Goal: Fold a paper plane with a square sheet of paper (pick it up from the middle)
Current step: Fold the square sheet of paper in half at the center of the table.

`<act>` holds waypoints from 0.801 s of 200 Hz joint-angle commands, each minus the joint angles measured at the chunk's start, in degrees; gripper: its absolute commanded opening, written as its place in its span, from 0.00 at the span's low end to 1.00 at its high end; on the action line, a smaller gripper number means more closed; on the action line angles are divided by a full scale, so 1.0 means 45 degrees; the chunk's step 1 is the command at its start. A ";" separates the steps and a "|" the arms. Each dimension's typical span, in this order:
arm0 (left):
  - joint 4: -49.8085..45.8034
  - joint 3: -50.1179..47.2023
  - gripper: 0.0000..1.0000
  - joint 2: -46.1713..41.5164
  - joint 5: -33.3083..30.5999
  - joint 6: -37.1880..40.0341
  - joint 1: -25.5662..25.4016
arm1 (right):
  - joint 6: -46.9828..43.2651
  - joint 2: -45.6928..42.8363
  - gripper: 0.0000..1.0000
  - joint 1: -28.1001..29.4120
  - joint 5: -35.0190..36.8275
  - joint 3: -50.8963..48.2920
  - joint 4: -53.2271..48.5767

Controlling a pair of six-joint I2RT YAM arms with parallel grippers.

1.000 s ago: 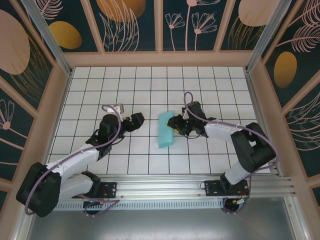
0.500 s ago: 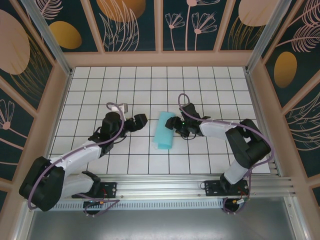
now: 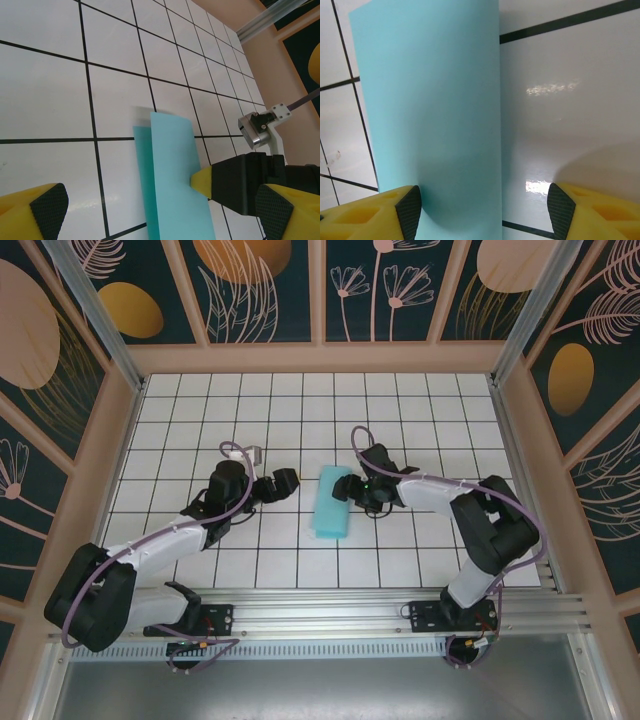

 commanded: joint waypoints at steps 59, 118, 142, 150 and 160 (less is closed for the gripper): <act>-0.0172 0.0189 0.99 0.0004 -0.0052 0.0006 -0.0057 | -0.1349 0.0881 0.72 0.0072 -0.0198 0.0801 -0.1357; -0.0173 0.0276 0.98 0.0111 0.0035 0.0021 -0.0067 | -0.1345 0.1335 0.72 0.0075 0.0400 0.1117 -0.2071; -0.0162 0.0262 0.98 0.0120 -0.0018 0.0050 -0.0057 | -0.1308 0.1604 0.70 0.0158 0.0588 0.1215 -0.2260; -0.0174 0.0241 0.99 0.0120 0.0019 0.0046 -0.0063 | -0.1326 0.1691 0.70 0.0178 0.0688 0.1274 -0.2396; -0.0173 0.0207 0.99 0.0101 0.0043 0.0043 -0.0057 | -0.1438 0.1807 0.70 0.0218 0.0704 0.1294 -0.2448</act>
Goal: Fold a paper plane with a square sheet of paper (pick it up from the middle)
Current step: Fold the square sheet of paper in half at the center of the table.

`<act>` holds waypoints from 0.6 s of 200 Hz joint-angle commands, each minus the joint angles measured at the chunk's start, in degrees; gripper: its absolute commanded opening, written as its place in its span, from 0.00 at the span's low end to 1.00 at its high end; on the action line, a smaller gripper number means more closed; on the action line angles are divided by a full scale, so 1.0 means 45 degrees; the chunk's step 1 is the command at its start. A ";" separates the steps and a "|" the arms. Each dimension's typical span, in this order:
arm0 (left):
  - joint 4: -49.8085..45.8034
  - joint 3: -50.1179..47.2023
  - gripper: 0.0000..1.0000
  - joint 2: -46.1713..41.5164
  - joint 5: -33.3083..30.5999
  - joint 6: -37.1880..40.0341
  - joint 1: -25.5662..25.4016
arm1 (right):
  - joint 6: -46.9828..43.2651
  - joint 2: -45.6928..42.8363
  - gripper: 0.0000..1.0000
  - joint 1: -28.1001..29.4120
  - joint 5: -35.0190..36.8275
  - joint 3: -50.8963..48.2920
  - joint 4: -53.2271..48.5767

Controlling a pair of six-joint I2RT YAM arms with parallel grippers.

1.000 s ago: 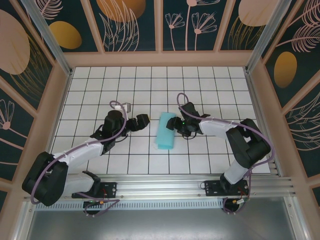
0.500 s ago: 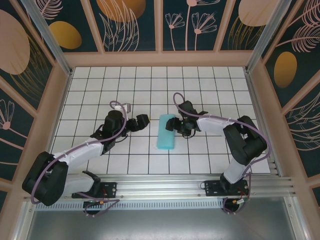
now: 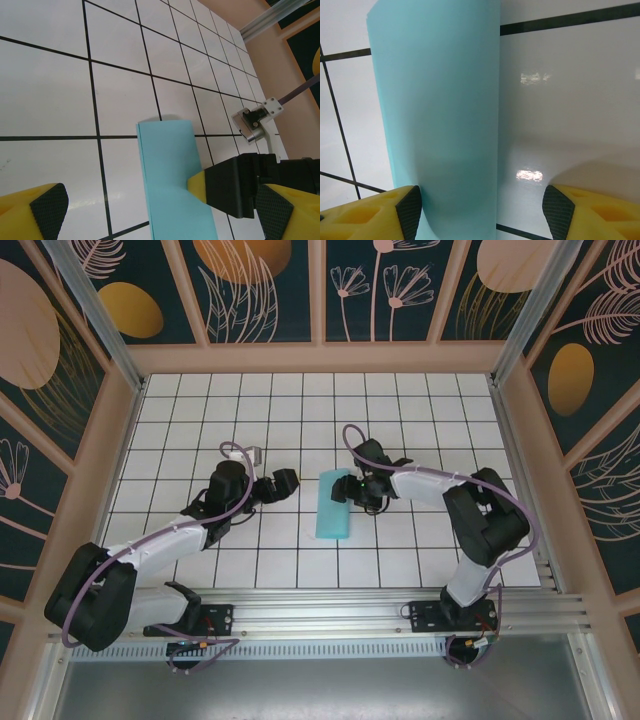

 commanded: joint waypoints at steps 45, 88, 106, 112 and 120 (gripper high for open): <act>-0.0134 0.0161 0.99 0.0043 0.0048 0.0113 -0.0062 | -0.0298 0.1237 0.69 0.0188 0.0975 0.0158 -0.1075; -0.0018 0.0169 0.99 0.0118 0.0216 0.0162 -0.0062 | -0.0385 0.1528 0.69 0.0303 0.1295 0.0388 -0.1358; -0.0091 0.0218 0.97 0.0169 0.0282 0.0219 -0.0062 | -0.0324 0.1627 0.68 0.0383 0.1451 0.0456 -0.1456; -0.0114 0.0232 0.96 0.0207 0.0304 0.0197 -0.0066 | -0.0332 0.1666 0.68 0.0411 0.1461 0.0459 -0.1485; -0.0132 0.0256 0.94 0.0260 0.0370 0.0136 -0.0067 | -0.0262 0.1712 0.68 0.0433 0.1588 0.0483 -0.1548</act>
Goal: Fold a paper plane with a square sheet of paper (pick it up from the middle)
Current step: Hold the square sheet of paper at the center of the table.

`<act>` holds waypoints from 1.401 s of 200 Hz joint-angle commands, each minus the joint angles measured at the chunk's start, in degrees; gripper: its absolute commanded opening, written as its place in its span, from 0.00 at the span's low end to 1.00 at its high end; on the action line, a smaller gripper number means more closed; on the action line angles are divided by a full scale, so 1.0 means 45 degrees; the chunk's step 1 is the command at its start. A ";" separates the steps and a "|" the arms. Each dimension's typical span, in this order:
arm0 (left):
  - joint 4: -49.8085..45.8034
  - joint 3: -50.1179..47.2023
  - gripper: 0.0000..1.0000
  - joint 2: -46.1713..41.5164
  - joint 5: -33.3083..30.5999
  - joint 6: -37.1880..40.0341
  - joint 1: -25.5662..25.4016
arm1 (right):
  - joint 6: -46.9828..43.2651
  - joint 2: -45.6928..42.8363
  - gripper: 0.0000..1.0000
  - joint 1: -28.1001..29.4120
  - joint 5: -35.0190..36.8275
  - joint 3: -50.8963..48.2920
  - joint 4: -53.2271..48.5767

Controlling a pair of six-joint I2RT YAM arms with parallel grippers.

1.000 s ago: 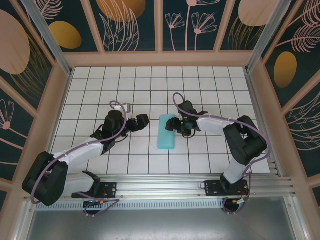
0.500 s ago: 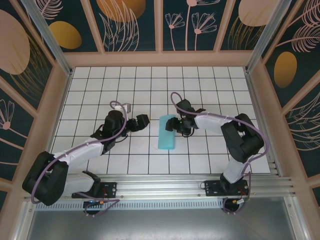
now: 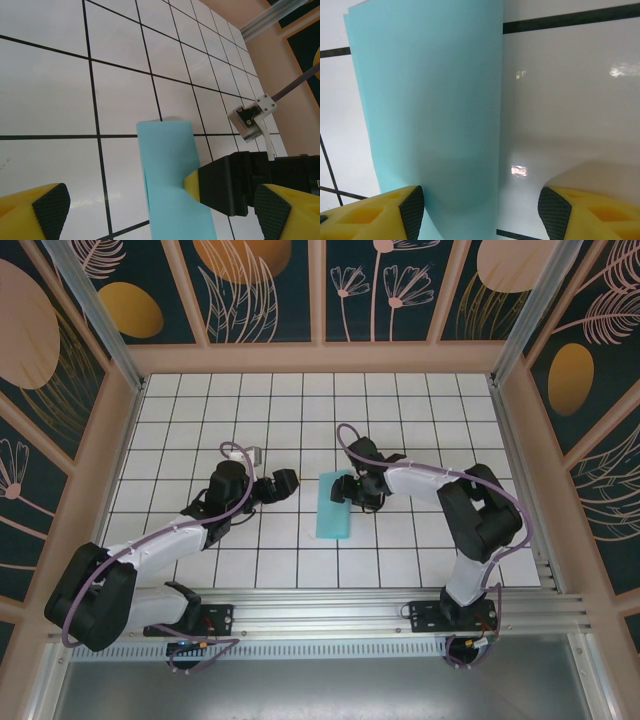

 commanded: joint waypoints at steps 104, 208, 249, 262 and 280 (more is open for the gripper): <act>-0.0838 0.1525 0.56 0.2199 0.1036 -0.0416 -0.0087 | 0.0107 0.1453 0.67 0.0247 0.1378 -0.0457 -0.0476; -0.1208 0.3328 0.00 0.5097 0.1794 -0.1330 -0.0985 | 0.0204 0.1651 0.68 0.0324 0.1378 -0.0658 -0.0320; -0.1183 0.3795 0.00 0.5844 0.2223 -0.1477 -0.1330 | 0.0319 0.1787 0.68 0.0401 0.1358 -0.0760 -0.0214; -0.1146 0.3849 0.00 0.6249 0.2235 -0.1543 -0.1375 | 0.0341 0.1854 0.68 0.0456 0.1345 -0.0739 -0.0211; -0.1085 0.3877 0.00 0.6407 0.2311 -0.1610 -0.1376 | 0.0375 0.1888 0.68 0.0484 0.1416 -0.0732 -0.0256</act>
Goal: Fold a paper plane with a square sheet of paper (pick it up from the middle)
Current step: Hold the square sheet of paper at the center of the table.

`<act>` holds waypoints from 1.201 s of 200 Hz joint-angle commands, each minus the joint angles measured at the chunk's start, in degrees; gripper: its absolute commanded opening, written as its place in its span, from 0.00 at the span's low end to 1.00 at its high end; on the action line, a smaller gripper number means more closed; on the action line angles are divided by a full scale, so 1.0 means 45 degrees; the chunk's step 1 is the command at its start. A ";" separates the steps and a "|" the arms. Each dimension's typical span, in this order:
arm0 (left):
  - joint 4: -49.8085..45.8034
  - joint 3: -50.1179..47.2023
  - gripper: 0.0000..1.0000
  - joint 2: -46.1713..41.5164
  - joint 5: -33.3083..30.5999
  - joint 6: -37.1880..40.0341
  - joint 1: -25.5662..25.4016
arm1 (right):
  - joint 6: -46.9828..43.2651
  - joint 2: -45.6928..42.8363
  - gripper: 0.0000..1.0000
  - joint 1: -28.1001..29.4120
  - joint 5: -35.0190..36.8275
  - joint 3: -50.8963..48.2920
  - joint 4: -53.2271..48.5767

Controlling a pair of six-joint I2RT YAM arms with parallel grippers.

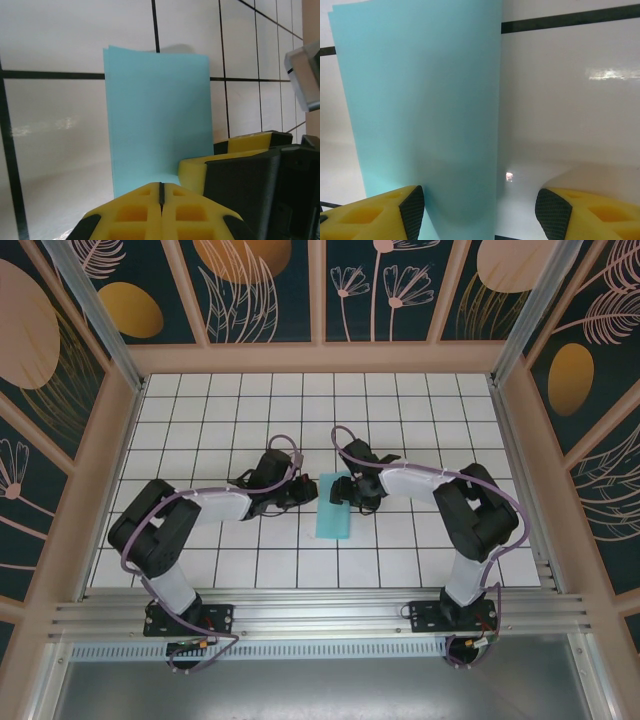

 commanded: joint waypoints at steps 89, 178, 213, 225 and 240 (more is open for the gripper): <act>0.0068 0.0610 0.00 0.1028 0.0733 -0.0368 -0.0124 | 0.0327 0.1637 0.68 0.0129 0.0609 -0.1067 -0.0018; -0.0279 0.0107 0.00 -0.0607 -0.1830 -0.0746 -0.0137 | 0.0613 0.1498 0.67 0.0110 0.0384 -0.1361 0.0351; -0.0532 -0.0405 0.00 -0.1590 -0.3144 -0.0938 -0.0140 | 0.0892 0.1104 0.68 0.0073 -0.0384 -0.1615 0.1029; -0.0517 -0.0452 0.00 -0.1658 -0.3086 -0.0940 -0.0129 | 0.1012 0.0938 0.69 0.0012 -0.0505 -0.1691 0.1223; -0.0470 -0.0453 0.00 -0.1593 -0.2858 -0.0933 -0.0146 | 0.1045 0.0915 0.68 -0.0041 -0.0424 -0.1661 0.1161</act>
